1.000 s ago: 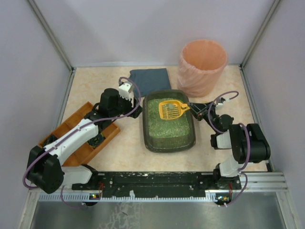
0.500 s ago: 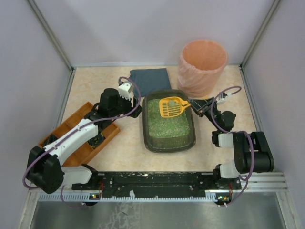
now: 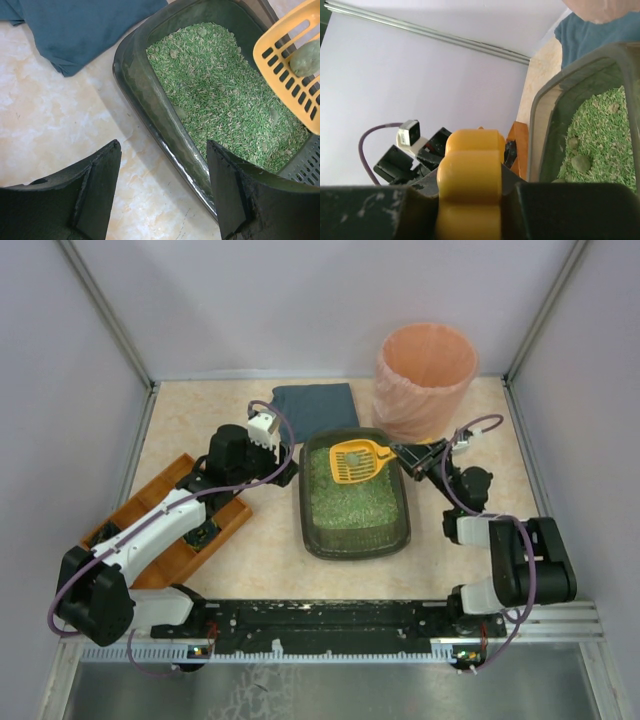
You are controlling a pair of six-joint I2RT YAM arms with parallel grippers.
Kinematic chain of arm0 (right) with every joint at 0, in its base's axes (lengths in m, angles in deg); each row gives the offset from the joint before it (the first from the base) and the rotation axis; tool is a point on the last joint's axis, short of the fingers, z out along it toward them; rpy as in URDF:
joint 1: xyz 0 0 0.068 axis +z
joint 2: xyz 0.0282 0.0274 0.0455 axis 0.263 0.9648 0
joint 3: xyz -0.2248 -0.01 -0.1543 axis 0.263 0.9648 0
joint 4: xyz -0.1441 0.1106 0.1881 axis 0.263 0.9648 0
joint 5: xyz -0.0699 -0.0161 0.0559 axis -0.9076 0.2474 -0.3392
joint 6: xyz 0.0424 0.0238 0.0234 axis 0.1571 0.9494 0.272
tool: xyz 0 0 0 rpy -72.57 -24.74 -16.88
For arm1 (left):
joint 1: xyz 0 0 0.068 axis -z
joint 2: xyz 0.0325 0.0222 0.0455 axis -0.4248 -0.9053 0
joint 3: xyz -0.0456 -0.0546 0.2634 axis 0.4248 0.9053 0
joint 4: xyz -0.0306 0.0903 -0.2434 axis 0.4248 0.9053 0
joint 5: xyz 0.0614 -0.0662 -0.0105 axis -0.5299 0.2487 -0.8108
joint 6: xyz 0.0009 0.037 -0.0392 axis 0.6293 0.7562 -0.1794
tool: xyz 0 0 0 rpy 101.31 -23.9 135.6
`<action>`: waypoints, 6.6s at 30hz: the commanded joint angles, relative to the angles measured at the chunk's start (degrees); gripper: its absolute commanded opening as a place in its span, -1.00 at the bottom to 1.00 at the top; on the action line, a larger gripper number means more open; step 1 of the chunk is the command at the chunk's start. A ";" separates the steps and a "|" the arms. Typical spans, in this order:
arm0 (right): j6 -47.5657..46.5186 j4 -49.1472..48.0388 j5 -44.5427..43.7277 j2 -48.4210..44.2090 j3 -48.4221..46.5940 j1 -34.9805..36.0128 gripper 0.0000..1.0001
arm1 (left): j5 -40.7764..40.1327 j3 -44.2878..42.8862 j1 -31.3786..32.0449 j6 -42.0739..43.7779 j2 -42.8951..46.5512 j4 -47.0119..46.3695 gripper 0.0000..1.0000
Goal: Clean the litter box
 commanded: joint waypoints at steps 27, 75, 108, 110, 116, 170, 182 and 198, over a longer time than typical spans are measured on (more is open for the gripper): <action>-24.45 50.61 -17.76 5.79 -55.85 -15.58 -1.00 | -0.52 -1.26 -0.40 0.44 0.24 0.93 0.50; -70.25 80.24 -17.15 -14.90 -53.55 14.21 -1.00 | 4.66 -3.88 -0.44 1.21 -5.37 3.60 0.49; -48.19 59.69 -38.06 -0.47 -28.49 25.75 -1.00 | 7.27 -8.96 3.54 2.95 -15.53 10.95 0.13; -45.74 60.24 -37.00 0.90 -27.94 26.90 -1.00 | 7.46 -9.51 3.78 3.19 -16.32 11.79 0.06; -39.13 59.50 -35.19 4.12 -24.90 30.50 -1.00 | 6.84 -10.97 4.43 4.15 -18.54 14.35 -0.09; -18.70 20.41 -18.29 -8.12 3.27 13.28 -1.00 | -2.75 -6.23 5.60 3.21 -7.93 8.20 0.26; -7.28 4.41 -8.32 -7.79 8.52 3.08 -1.00 | -5.35 -2.59 5.51 1.82 -2.48 3.51 0.26; 1.07 -8.39 -3.34 -0.80 7.52 0.95 -1.00 | -5.14 -2.28 5.51 1.91 -1.57 3.06 0.25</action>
